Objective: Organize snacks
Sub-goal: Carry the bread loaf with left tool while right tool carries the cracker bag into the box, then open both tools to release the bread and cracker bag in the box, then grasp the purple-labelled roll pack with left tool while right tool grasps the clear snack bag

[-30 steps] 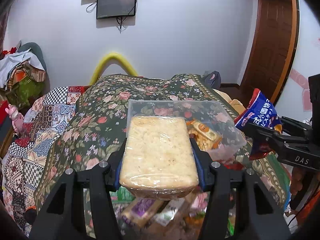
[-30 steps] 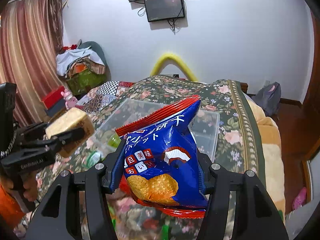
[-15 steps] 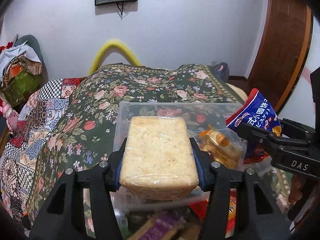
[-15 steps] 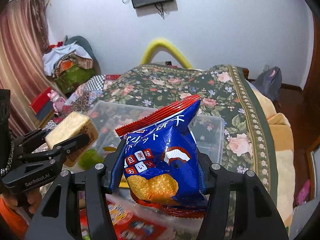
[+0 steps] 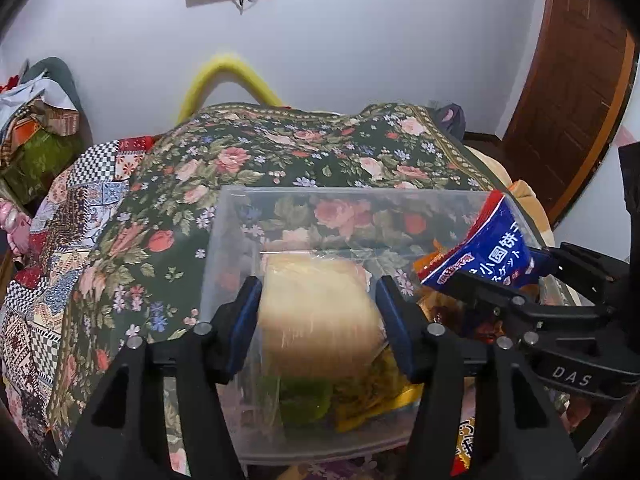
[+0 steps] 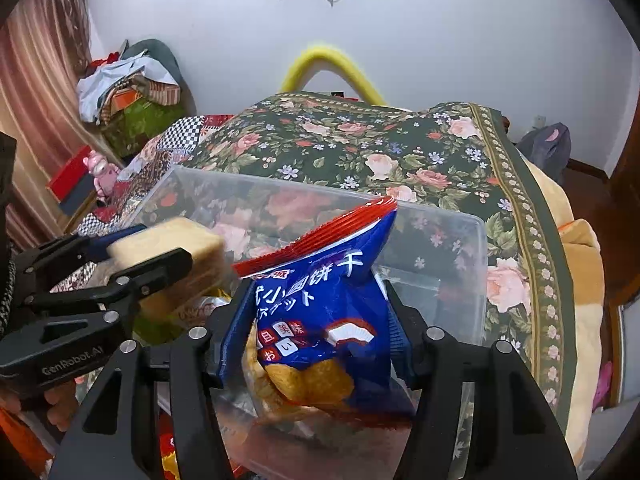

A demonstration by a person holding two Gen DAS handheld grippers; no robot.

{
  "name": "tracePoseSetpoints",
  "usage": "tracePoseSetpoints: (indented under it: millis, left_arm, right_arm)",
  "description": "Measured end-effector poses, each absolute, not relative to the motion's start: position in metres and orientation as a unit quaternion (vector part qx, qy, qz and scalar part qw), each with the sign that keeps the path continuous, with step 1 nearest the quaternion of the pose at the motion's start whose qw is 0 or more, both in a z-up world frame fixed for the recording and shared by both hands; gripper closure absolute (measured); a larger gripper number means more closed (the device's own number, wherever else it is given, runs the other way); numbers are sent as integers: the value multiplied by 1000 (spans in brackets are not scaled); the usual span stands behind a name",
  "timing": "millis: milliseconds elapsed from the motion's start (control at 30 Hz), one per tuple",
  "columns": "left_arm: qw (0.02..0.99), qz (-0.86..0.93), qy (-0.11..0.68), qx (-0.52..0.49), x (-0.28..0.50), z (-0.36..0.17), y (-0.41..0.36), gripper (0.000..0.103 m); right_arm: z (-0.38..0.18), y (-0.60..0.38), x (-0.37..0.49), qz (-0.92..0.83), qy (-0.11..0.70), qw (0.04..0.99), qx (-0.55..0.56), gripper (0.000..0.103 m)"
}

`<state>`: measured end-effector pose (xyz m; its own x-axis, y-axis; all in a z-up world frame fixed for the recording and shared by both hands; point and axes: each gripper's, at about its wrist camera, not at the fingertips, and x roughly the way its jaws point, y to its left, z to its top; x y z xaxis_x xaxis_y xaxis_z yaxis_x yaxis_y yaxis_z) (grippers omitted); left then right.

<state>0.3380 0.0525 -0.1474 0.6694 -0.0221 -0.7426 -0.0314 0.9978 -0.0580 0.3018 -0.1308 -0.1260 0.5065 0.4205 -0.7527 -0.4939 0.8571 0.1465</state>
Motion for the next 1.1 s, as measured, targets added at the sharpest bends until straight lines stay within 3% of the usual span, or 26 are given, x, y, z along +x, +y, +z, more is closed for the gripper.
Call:
tracePoseSetpoints:
  millis: [200,567,1100]
  left_arm:
    - [924,1,381,-22,313,-124,54,41]
    - [935,-14,355,-12,239,-88,72,36]
    - [902,28,427,-48,157,-145,134,35]
  right_arm:
    - [-106,-139,286,253,389,884,-59,31]
    - [-79,-163,240,275,361,890,-41,26]
    - [-113,-177,164,271,386,880,-53,16]
